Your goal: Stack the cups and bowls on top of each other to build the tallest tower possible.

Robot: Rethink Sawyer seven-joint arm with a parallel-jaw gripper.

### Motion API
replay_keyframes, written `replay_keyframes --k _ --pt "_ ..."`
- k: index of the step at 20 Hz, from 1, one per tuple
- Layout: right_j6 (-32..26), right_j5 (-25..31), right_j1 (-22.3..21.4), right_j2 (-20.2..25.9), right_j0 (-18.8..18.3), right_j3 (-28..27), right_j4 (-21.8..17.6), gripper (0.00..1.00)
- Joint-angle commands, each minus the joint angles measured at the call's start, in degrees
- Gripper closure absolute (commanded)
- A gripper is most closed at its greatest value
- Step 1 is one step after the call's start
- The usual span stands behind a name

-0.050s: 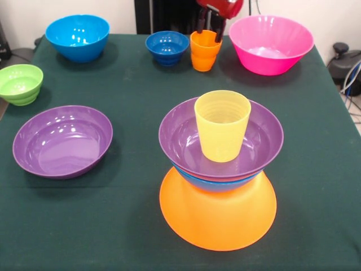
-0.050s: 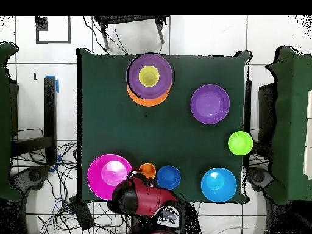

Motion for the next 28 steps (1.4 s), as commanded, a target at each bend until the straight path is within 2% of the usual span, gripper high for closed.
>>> replay_keyframes --k 1,5,13,20,28 --pt "13.98 -7.23 4.26 6.5 -0.26 1.53 3.44 0.0" --pt "13.59 -6.74 4.07 5.75 1.42 1.68 4.5 0.0" --pt "9.67 -1.42 1.34 2.19 4.19 1.08 5.25 0.0" --pt "6.09 2.94 -0.17 0.55 3.59 -1.68 4.17 0.0" --pt "3.49 3.24 0.15 -0.77 2.67 -4.78 2.42 0.0"
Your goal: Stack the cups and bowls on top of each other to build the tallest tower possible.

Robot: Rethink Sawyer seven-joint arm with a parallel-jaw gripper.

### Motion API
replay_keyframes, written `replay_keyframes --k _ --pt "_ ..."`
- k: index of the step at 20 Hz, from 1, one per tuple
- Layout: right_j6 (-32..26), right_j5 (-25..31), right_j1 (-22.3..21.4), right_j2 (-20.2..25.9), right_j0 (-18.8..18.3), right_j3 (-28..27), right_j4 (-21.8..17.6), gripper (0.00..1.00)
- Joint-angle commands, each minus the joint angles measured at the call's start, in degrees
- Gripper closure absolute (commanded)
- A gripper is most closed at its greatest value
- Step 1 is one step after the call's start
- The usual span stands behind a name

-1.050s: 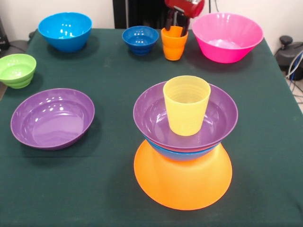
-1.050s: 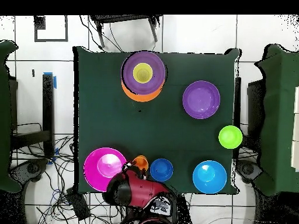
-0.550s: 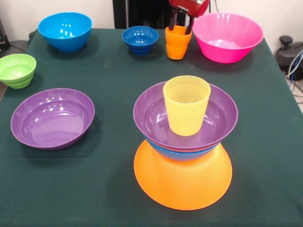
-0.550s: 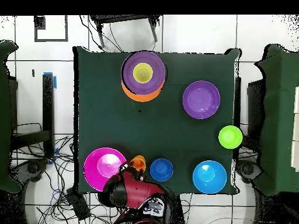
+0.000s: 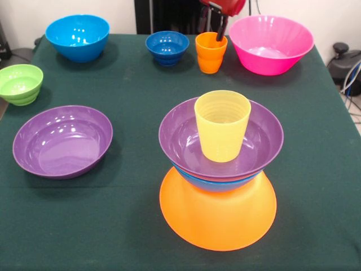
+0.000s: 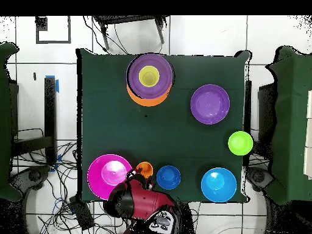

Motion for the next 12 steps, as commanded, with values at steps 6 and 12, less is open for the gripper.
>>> replay_keyframes --k 6,12 --pt "2.78 5.9 1.26 1.19 -0.32 -6.79 0.05 0.0" --pt "3.21 6.55 0.73 2.61 -0.89 -6.25 -0.23 0.0"
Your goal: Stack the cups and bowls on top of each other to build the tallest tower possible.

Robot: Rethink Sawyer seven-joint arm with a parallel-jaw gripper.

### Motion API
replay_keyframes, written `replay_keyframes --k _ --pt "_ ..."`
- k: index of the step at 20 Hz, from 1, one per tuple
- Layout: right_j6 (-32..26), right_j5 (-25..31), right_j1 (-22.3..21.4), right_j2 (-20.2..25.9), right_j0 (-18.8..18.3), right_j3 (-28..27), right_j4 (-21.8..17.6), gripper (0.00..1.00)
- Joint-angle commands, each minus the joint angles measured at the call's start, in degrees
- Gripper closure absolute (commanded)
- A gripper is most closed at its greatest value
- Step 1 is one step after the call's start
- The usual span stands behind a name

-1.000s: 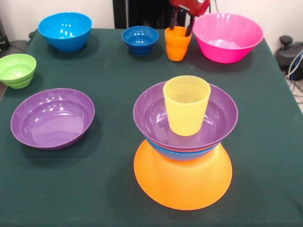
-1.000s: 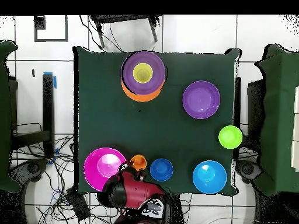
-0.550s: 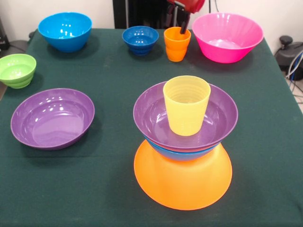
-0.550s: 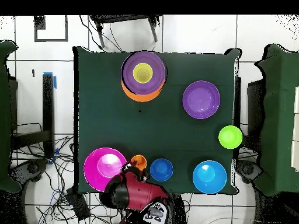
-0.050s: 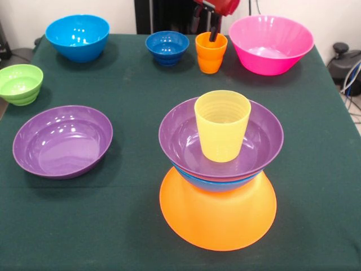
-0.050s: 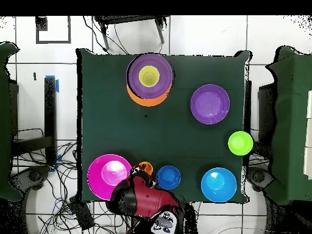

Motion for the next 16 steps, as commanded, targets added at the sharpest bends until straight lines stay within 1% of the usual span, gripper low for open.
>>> replay_keyframes --k 1,5,10,16 --pt "3.26 6.82 0.96 4.51 -0.89 -4.54 -0.1 0.0" --pt "3.29 8.25 -0.97 4.33 0.53 -4.94 0.47 0.0" --pt "1.88 12.25 -2.45 3.39 1.61 -7.52 0.64 0.0" --pt "3.52 11.07 -2.23 5.31 0.54 -7.35 0.33 0.0"
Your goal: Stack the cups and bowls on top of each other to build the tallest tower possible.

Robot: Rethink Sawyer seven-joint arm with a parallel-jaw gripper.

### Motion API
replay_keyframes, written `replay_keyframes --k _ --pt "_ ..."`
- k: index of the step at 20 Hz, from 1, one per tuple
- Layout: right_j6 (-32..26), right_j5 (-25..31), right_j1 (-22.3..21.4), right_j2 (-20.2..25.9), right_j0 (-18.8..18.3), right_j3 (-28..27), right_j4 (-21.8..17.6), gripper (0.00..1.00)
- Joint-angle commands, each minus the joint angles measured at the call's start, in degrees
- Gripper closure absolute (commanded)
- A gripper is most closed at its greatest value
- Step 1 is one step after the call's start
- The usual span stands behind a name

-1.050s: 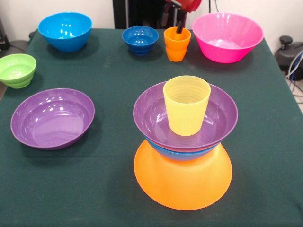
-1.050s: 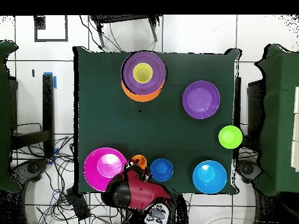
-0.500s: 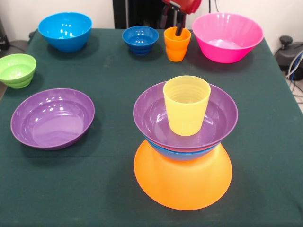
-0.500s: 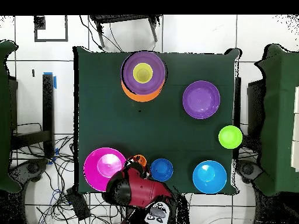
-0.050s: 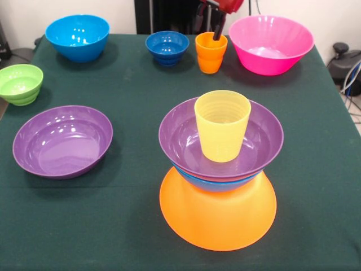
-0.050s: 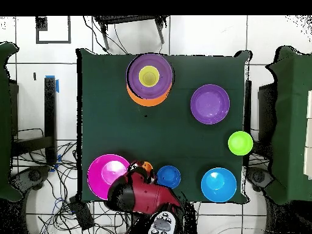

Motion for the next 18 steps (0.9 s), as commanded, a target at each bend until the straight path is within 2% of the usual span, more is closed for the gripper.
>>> replay_keyframes --k 1,11,18 --pt "3.96 5.42 0.68 5.34 -0.02 -5.07 0.51 0.0" --pt "6.88 -1.47 3.74 6.75 -0.07 -4.82 0.74 0.0" --pt "8.14 -3.23 5.01 8.11 -0.33 -4.16 1.3 0.0"
